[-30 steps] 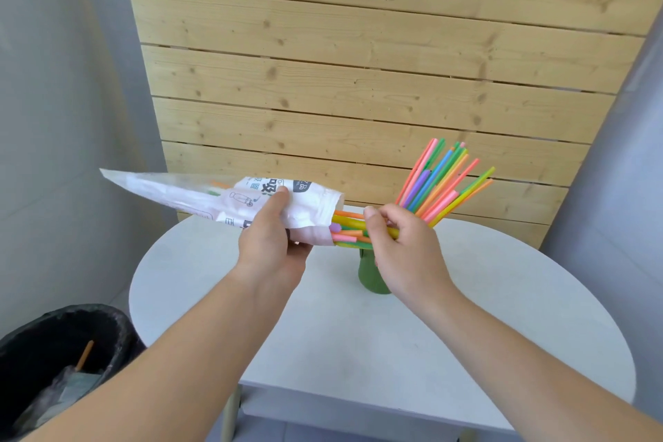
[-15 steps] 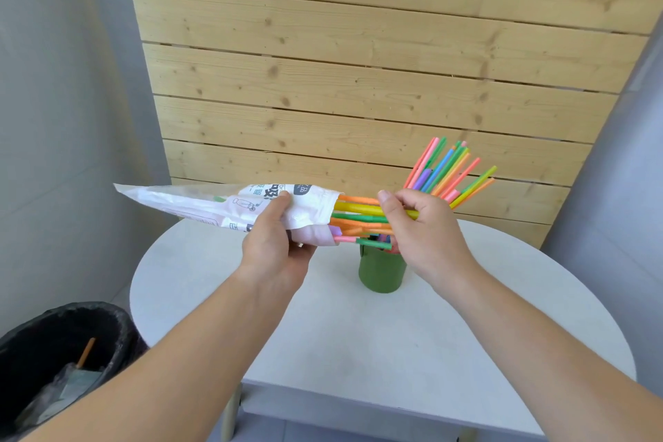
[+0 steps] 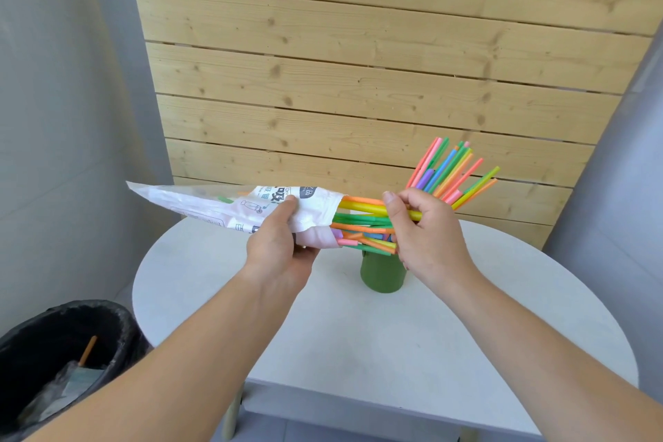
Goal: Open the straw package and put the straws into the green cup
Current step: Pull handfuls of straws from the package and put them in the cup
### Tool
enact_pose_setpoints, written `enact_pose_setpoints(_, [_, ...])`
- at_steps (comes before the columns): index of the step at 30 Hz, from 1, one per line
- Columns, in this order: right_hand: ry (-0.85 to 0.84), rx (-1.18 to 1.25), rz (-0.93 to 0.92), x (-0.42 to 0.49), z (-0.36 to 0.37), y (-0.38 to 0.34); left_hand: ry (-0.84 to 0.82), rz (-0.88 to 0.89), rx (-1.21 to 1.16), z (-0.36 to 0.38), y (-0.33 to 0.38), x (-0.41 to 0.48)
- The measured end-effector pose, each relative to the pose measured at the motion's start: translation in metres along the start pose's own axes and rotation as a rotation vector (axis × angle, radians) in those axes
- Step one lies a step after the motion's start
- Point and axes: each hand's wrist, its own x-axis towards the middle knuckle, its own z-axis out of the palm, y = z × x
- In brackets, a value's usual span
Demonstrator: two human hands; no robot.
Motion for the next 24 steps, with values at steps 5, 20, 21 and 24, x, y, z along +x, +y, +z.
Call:
enact_pose_setpoints(5, [-0.108,0.192,0.207,-0.001,0.001,-0.002,0.023,0.011,0.064,-0.001,0.000,0.001])
enact_pose_setpoints(20, [-0.130,0.207,0.249,0.015,-0.023,-0.009,-0.003,-0.012,-0.024,-0.008,0.011,0.018])
enact_pose_setpoints(21, [-0.124,0.208,0.246,0.017,-0.026,-0.009,-0.003,-0.014,-0.018,-0.009,0.012,0.019])
enact_pose_setpoints(24, [-0.116,0.174,0.227,0.023,-0.036,-0.008,0.023,-0.005,-0.022,-0.014,0.017,0.023])
